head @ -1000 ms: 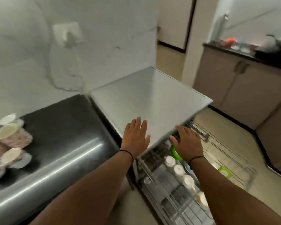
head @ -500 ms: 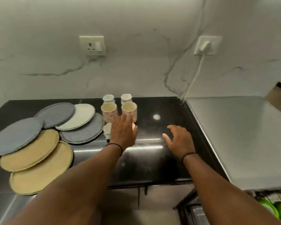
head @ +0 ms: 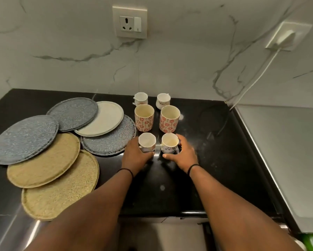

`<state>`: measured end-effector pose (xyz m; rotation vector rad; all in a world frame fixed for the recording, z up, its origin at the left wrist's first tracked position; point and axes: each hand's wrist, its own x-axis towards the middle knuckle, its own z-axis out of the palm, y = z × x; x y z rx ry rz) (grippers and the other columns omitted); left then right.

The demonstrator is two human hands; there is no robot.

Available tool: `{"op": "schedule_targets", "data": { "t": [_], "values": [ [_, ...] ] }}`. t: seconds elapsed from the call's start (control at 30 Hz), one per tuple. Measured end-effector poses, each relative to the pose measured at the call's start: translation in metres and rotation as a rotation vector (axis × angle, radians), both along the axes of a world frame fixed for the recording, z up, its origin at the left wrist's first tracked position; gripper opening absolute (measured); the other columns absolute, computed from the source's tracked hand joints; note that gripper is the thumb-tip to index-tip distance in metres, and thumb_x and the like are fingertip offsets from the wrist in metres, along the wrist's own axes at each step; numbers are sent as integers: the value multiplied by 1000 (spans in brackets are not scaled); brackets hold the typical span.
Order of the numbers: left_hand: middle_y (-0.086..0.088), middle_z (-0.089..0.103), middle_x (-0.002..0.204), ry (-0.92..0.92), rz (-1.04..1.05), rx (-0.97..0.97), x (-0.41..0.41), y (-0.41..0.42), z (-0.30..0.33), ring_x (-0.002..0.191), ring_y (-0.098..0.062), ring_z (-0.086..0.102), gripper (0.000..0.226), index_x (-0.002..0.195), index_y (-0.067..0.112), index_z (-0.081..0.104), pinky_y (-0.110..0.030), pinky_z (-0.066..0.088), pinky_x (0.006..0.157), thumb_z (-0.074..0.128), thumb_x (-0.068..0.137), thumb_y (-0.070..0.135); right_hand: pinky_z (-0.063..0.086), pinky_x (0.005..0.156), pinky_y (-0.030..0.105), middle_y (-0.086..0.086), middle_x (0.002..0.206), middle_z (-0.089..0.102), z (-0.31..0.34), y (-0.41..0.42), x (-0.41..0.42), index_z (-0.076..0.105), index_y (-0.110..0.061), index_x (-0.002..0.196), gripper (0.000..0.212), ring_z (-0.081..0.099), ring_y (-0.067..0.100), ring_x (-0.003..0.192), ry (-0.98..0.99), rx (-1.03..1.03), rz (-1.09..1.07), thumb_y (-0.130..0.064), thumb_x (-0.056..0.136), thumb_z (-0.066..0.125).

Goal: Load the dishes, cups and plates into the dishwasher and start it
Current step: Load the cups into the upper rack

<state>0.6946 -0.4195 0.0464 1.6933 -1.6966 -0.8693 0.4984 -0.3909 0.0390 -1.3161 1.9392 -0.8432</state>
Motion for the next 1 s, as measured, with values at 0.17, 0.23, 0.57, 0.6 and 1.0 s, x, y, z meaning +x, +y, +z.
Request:
{"op": "schedule_targets", "data": {
  "t": [0.17, 0.23, 0.57, 0.6, 1.0],
  "values": [
    [7, 64, 101, 172, 77, 22, -8, -7, -3, 92, -12, 59, 55, 108, 22, 60, -25, 41, 75, 88, 63, 33, 48, 98, 45, -18, 112, 63, -8, -14, 5, 45, -52, 115, 83, 58, 14, 109, -82, -9, -31, -59, 41, 81],
    [9, 64, 103, 183, 72, 36, -7, -9, -4, 93, -10, 59, 58, 112, 23, 60, -25, 43, 77, 89, 62, 34, 49, 96, 45, -18, 108, 64, -9, -16, 5, 48, -50, 113, 78, 60, 13, 106, -102, -5, -52, -56, 42, 82],
    [6, 65, 107, 258, -67, 17, -51, -2, 18, 99, -14, 61, 60, 113, 26, 55, -31, 50, 86, 86, 64, 40, 50, 89, 32, -11, 101, 60, 29, 33, -39, 48, -28, 111, 60, 60, 14, 99, -137, -164, -311, -24, 66, 87],
    [6, 65, 107, 268, -129, 2, -70, 4, 24, 98, -14, 62, 58, 112, 25, 55, -30, 50, 85, 85, 65, 39, 51, 88, 31, -12, 100, 60, 35, 48, -53, 48, -28, 110, 59, 61, 12, 97, -138, -185, -367, -25, 66, 87],
    [1, 52, 109, 197, -786, -162, -287, 174, 60, 100, -16, 54, 62, 124, 19, 59, -20, 42, 85, 79, 70, 42, 55, 75, 26, -6, 96, 66, 75, 313, -210, 53, -24, 107, 51, 65, 16, 88, 20, -320, -942, -30, 68, 86]
  ]
}}
